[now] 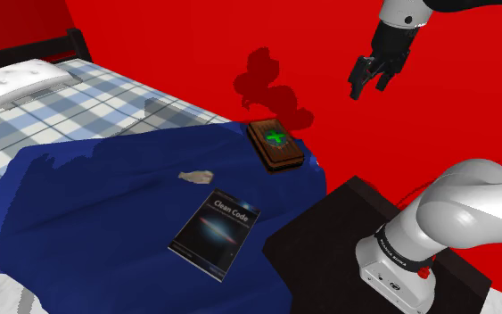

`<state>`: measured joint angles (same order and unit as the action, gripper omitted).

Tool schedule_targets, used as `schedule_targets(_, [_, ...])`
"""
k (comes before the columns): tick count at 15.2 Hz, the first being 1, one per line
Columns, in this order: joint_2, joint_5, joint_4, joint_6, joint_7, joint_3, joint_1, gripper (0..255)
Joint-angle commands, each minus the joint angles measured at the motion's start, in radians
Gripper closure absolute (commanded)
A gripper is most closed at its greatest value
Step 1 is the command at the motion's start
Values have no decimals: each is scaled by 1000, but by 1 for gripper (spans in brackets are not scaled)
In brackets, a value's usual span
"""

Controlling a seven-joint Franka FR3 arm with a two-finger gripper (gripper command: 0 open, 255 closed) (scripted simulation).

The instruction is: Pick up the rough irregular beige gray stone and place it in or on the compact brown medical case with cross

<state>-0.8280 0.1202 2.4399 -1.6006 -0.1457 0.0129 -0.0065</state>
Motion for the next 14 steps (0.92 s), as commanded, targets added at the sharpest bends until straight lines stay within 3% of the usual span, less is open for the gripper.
schedule_targets(1, [0,0,0,0,0,0,0,0])
schedule_targets(14, [422,26,-36,-368,30,-80,86,0])
